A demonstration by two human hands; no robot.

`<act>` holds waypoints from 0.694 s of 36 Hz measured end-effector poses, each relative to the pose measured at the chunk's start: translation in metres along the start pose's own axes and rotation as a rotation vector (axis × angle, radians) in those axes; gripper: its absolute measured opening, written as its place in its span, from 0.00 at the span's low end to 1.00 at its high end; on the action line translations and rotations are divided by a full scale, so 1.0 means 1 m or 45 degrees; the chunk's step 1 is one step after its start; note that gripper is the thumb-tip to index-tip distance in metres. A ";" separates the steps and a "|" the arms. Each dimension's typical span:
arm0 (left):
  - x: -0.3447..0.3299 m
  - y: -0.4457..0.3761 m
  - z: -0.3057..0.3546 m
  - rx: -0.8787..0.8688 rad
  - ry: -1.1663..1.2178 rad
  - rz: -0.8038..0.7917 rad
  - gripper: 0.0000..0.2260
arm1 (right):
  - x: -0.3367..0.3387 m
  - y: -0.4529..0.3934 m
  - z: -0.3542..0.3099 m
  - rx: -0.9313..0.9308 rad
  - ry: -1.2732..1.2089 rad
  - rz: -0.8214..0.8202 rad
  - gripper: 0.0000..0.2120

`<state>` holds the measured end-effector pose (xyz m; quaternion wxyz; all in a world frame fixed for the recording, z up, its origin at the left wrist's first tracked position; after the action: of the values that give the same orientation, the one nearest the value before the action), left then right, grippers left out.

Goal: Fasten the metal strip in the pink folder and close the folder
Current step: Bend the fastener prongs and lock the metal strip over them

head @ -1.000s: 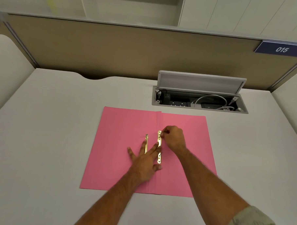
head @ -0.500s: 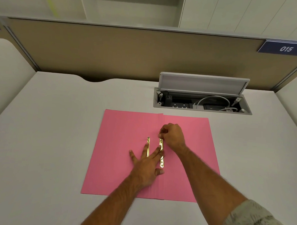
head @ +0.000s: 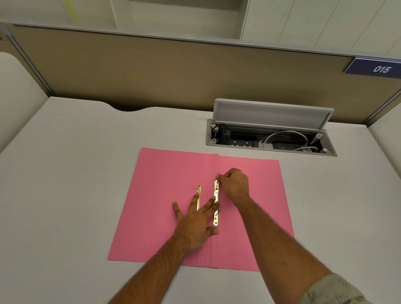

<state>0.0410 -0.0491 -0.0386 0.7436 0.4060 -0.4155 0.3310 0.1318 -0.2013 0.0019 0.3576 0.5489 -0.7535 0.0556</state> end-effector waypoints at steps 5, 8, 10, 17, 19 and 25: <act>0.004 0.001 -0.005 -0.002 0.054 0.024 0.36 | 0.009 0.019 0.013 -0.105 -0.116 -0.082 0.10; 0.005 0.000 -0.006 -0.003 0.077 0.036 0.37 | 0.010 0.037 0.024 -0.152 -0.108 -0.138 0.07; 0.007 0.000 -0.006 -0.001 0.097 0.036 0.38 | 0.009 0.049 0.030 -0.169 -0.098 -0.183 0.07; 0.012 0.003 -0.003 -0.009 0.127 0.044 0.37 | 0.008 0.074 0.042 -0.113 -0.099 -0.282 0.07; 0.012 0.003 -0.003 -0.013 0.112 0.039 0.38 | 0.010 0.078 0.044 -0.081 -0.099 -0.262 0.08; 0.010 0.000 -0.005 -0.011 0.113 0.025 0.38 | 0.011 0.090 0.046 0.063 0.083 -0.254 0.07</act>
<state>0.0470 -0.0428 -0.0319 0.7598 0.3836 -0.3876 0.3539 0.0300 -0.1964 0.0026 0.3721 0.6277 -0.6815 0.0562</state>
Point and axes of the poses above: each hand's wrist, its own y-axis away from the middle knuckle, its own x-axis out of the back of the hand, z = x × y, the point moved 4 cm from there along -y, towards the middle knuckle, and after that the axes turned 1 degree about -x, right-handed, at the moved point
